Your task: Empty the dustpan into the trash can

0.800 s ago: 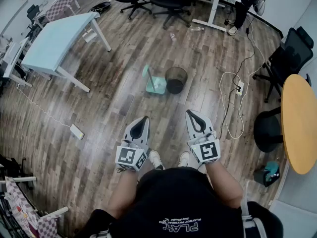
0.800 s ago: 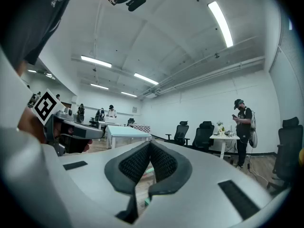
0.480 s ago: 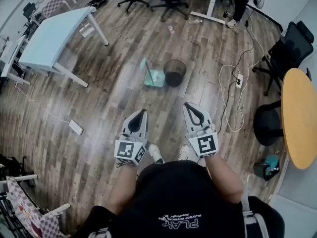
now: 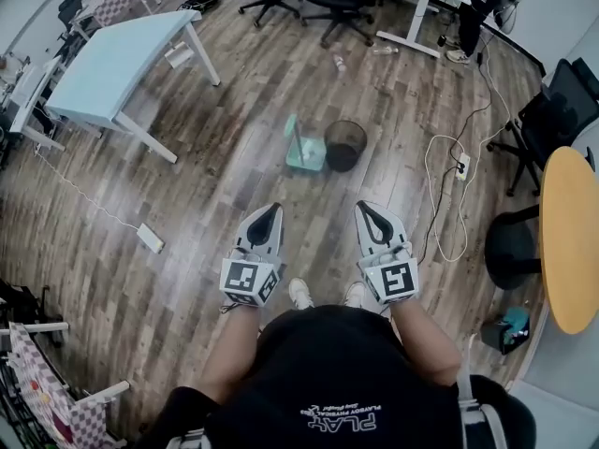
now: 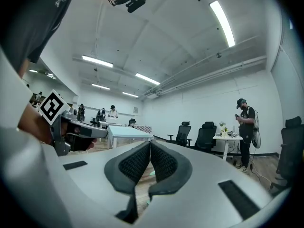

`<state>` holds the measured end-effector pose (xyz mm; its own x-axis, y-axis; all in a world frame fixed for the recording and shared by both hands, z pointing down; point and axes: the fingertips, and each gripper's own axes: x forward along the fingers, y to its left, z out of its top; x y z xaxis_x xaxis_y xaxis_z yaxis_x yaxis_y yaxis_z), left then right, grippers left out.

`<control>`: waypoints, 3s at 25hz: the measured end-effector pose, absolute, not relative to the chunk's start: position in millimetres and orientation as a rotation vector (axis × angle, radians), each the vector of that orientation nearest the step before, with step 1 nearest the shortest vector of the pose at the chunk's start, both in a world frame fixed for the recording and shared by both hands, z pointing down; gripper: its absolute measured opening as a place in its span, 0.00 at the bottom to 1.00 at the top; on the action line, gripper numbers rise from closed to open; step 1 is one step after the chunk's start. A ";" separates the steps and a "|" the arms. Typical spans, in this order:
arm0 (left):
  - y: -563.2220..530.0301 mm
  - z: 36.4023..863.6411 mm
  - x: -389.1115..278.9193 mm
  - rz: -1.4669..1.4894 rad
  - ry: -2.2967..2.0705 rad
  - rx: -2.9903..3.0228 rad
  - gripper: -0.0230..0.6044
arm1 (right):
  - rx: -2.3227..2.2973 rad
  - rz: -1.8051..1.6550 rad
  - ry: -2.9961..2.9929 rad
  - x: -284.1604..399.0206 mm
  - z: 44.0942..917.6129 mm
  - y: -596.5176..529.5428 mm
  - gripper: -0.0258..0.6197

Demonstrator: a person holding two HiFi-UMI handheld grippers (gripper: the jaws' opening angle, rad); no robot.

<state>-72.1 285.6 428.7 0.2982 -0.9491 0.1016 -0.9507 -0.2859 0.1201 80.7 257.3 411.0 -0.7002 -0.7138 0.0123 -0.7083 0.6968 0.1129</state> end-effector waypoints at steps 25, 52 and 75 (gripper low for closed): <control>196.3 476.2 -116.4 0.132 -1.645 2.357 0.07 | 1.251 -0.085 -2.758 41.8 441.2 179.8 0.08; 44.3 522.3 -87.3 0.318 -1.679 2.157 0.07 | 1.193 0.063 -2.808 87.3 464.7 2.5 0.08; -86.5 579.7 -155.5 0.384 -1.507 2.156 0.07 | 1.220 0.059 -2.701 5.1 490.5 -111.8 0.08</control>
<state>-155.5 -86.5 579.7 0.3547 -0.8001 0.4838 -0.9340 -0.2797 0.2222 5.1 -111.8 490.5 -0.6483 -0.7406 0.1766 -0.7477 0.6631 0.0361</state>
